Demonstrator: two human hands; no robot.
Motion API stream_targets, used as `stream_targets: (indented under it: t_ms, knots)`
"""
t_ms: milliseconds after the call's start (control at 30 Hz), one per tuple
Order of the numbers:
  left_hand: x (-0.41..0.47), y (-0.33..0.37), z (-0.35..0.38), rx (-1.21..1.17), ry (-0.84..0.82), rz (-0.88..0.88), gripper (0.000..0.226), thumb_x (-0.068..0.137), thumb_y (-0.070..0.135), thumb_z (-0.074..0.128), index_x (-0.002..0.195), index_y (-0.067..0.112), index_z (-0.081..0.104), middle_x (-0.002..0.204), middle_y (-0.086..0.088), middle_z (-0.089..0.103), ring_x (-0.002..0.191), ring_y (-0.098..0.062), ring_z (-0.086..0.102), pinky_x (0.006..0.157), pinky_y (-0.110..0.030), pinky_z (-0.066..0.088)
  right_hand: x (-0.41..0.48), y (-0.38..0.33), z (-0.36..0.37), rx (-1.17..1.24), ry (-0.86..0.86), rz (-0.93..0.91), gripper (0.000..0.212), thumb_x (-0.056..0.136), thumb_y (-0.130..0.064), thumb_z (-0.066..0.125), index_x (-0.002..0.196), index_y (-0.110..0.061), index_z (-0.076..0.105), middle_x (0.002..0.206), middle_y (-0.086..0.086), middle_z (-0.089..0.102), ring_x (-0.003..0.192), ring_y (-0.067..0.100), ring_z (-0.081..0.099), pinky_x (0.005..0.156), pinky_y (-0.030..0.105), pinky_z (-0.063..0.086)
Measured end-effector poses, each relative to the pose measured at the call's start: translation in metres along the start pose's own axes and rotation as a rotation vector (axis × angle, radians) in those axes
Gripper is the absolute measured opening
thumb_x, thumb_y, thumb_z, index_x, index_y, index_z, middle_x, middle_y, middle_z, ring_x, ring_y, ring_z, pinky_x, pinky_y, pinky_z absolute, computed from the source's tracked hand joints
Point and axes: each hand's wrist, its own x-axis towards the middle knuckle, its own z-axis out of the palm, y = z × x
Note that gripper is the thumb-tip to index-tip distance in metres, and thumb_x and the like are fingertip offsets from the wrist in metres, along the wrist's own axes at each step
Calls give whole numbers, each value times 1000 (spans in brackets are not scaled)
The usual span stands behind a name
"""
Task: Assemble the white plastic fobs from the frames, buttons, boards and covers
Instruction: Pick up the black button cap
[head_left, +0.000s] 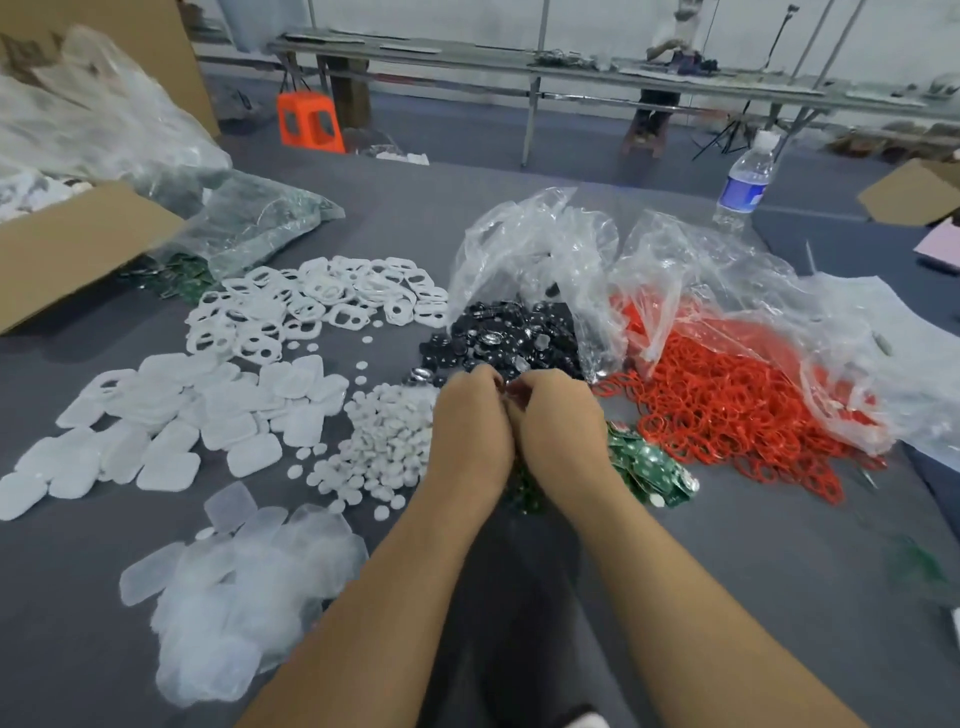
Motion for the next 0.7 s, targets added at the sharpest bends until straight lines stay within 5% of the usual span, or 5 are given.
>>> stream_targets:
  t_ms: [133,367,533,633,700]
  knots:
    - [47,-17,22,98,-47,-19,17,97,4,49,102,7,64,99,-10,62,89,-25,59,70,-32,39,56,-4,22,-189,-122,-3,25,93,-19,54,108,-28,72,106,1,70,102,29,61,91,40,47]
    - [75,-35,28,64,-86,79,24,95,2,55,109,10,73,106,-8,66,87,-15,54,77,-24,40,82,6,37,-196,-61,-90,16,85,-14,59,89,-21,73,81,0,58,84,30,62,74,37,51]
    - [54,-24,-13,-329,-16,50,21,94,2,66,105,15,78,92,9,76,80,3,68,74,-1,45,53,7,10,357,56,-94,19,97,-15,60,87,-23,74,77,-5,70,75,15,65,67,34,53]
    - [18,-13,-42,-608,-90,-28,14,94,7,72,103,16,78,89,6,79,86,-4,75,82,-19,58,9,3,-24,772,2,-41,17,95,-8,66,100,-22,74,78,3,75,76,20,73,75,39,62]
    - [-19,-3,-59,-828,-169,-113,14,94,8,73,105,17,76,93,-2,80,92,-17,77,86,-29,61,-30,5,-45,977,-41,-61,23,93,-1,66,102,-21,74,78,3,76,72,13,73,69,27,60]
